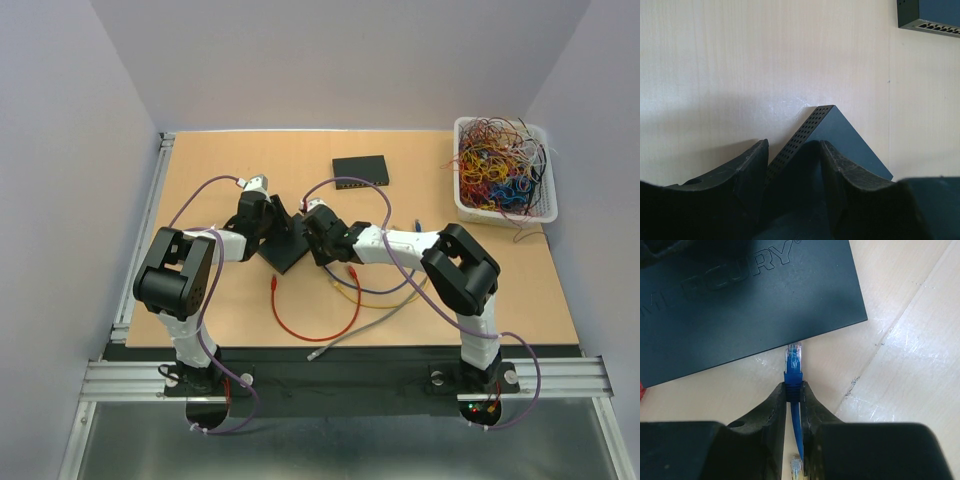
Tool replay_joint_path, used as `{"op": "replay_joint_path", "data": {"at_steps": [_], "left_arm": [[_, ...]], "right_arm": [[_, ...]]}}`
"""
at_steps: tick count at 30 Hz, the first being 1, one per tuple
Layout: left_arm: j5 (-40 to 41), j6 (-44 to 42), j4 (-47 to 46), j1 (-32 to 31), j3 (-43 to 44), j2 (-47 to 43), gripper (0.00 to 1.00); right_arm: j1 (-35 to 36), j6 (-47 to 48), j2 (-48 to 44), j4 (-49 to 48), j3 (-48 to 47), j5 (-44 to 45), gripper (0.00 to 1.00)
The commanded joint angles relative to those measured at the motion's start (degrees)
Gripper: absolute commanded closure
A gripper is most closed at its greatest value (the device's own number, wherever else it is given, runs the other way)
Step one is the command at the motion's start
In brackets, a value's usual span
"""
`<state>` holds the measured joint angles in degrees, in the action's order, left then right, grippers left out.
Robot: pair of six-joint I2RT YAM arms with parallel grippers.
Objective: Insert the plug into the switch port
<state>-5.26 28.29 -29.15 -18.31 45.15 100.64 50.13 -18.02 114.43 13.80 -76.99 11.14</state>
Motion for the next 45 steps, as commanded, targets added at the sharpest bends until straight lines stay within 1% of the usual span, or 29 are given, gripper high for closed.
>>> {"op": "replay_joint_path", "data": {"at_steps": [1, 11, 17, 27, 35, 45], "left_arm": [[0.34, -1.40, 4.54, -0.77, 0.82, 0.35, 0.45], [-0.02, -1.57, 4.54, -0.77, 0.73, 0.17, 0.45], [-0.45, -1.84, 4.62, -0.77, 0.73, 0.17, 0.45], [-1.60, -2.37, 4.45, -0.85, 0.91, 0.35, 0.45], [-3.62, -3.68, 4.19, -0.94, 1.00, 0.43, 0.45], [-5.11, -4.47, 4.98, -0.94, 1.61, 1.05, 0.45]], "right_arm": [[0.58, -0.88, -3.34, -2.90, -0.18, 0.73, 0.99], [0.58, 0.62, -2.37, -1.76, -2.72, 3.28, 1.00], [0.58, 2.90, -2.20, -0.44, -4.57, 6.79, 1.00], [0.58, 4.04, -0.09, 0.08, -6.86, 3.81, 1.00], [0.58, 7.03, 2.90, 0.00, -8.00, 5.74, 1.00], [0.50, 10.99, 4.13, -1.32, -8.97, 7.05, 1.00]]}}
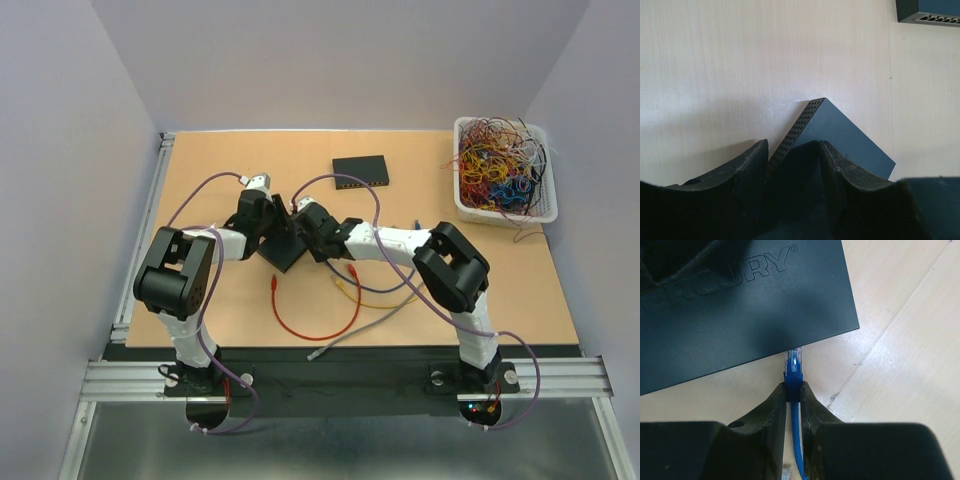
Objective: Insert the plug into the switch port
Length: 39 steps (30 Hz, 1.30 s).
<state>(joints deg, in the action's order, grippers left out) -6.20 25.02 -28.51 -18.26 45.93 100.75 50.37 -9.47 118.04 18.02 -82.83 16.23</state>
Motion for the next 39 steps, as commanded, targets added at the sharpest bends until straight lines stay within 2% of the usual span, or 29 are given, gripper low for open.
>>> {"op": "replay_joint_path", "data": {"at_steps": [1, 9, 16, 28, 39], "left_arm": [[-4.26, -1.28, 4.43, -1.07, 1.00, 0.85, 0.45], [-4.44, -2.95, 6.80, -1.07, 2.23, 0.76, 0.45], [-5.93, -3.92, 7.68, -1.16, 2.85, 1.47, 0.45], [-8.22, -4.80, 7.68, -1.34, 2.58, 1.55, 0.45], [-10.15, -5.15, 9.35, -1.34, 4.16, 3.40, 0.45]], "right_arm": [[0.34, 3.23, 0.53, -5.63, -3.04, 2.14, 1.00], [0.08, 6.14, 0.88, -6.42, -3.22, 3.46, 0.99], [-0.01, 8.76, -0.17, -8.61, -2.43, 1.09, 1.00], [-1.76, 15.10, -6.85, -21.52, 4.78, -8.92, 1.00], [-3.52, 14.84, -4.31, -26.02, 5.13, -11.13, 0.99]]}}
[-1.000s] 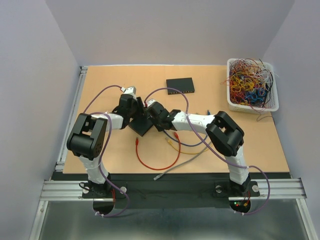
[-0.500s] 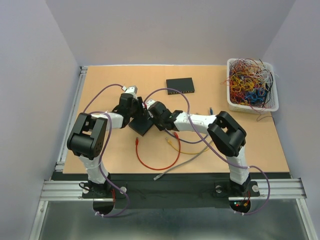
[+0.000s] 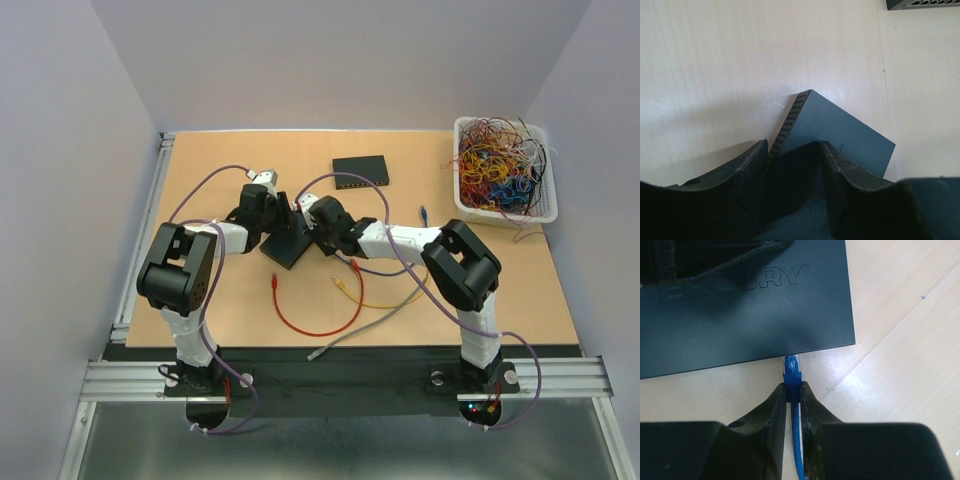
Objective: Insert the plug into the switch port
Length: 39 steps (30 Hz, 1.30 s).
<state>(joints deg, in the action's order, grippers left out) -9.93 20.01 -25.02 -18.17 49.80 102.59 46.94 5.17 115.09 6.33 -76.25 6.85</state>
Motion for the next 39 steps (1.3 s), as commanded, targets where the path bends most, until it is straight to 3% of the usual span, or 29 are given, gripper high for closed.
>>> {"op": "replay_joint_path", "data": {"at_steps": [1, 10, 16, 21, 32, 39], "left_arm": [[-6.59, -0.15, 5.86, -1.34, 0.21, 1.65, 0.45], [-10.28, 0.12, 6.12, -1.95, 0.56, 3.94, 0.45], [-12.83, -0.06, 6.21, -4.85, 0.82, 5.78, 0.45], [-14.23, 1.52, 5.59, -8.63, 1.35, 7.54, 0.45], [-11.97, 4.60, 6.29, -11.80, 1.00, 6.32, 0.45], [-4.67, 4.86, 11.91, -10.75, 4.94, 5.96, 0.43]], "right_arm": [[-0.09, 0.11, -1.27, -15.02, -1.53, -1.84, 0.99], [-0.71, 1.33, -0.66, -18.28, -3.03, -5.00, 1.00], [-1.32, 1.95, -0.31, -26.88, -2.06, -11.07, 1.00], [-1.41, 0.37, 3.29, -30.14, -9.70, -15.55, 1.00], [-1.67, -3.33, 5.68, -35.51, -14.37, -14.33, 0.99], [-1.76, -1.92, -1.60, -34.98, -1.99, -5.12, 0.76]]}}
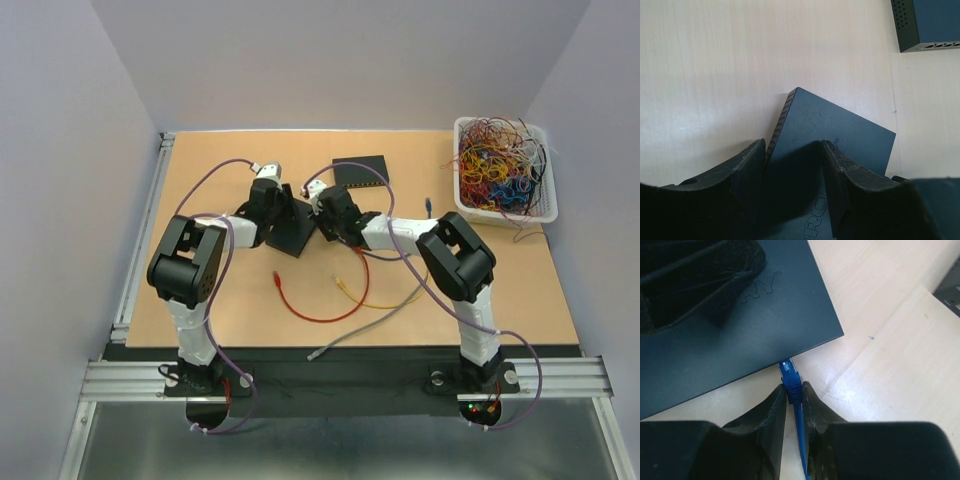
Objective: Insert the plug into the switch port
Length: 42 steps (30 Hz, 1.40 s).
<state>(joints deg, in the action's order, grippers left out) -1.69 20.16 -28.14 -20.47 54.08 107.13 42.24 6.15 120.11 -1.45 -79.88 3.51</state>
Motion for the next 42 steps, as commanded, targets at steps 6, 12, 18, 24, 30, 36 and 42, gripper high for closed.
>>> {"op": "replay_joint_path", "data": {"at_steps": [6, 12, 18, 24, 30, 36, 42], "left_arm": [[-7.71, 6.55, 17.33, -4.85, 2.78, 1.15, 0.43], [-4.82, 4.98, 20.31, -1.24, 6.47, 0.18, 0.43], [-2.35, 4.53, 22.60, 0.25, 9.72, -1.22, 0.43], [0.02, 5.50, 23.31, 0.34, 9.90, -4.91, 0.43], [1.17, 6.03, 23.39, -0.10, 7.35, -10.97, 0.43], [3.45, 6.20, 24.80, -0.45, 6.12, -14.49, 0.43], [4.24, 6.20, 25.59, -0.89, 5.51, -16.69, 0.43]], "right_arm": [[2.94, -3.51, -13.58, -25.62, 12.62, 5.01, 0.51], [2.94, -5.01, -22.00, -20.88, 17.38, 8.70, 0.42], [3.03, -11.15, -30.72, -11.66, 21.69, 20.21, 0.39], [2.50, -20.29, -36.79, -2.16, 28.71, 27.51, 0.43], [0.30, -27.24, -35.66, 4.18, 32.15, 22.78, 0.52], [-0.23, -29.97, -31.36, 4.62, 34.08, 21.37, 0.54], [-0.49, -31.02, -28.97, 4.62, 33.74, 18.99, 0.55]]}}
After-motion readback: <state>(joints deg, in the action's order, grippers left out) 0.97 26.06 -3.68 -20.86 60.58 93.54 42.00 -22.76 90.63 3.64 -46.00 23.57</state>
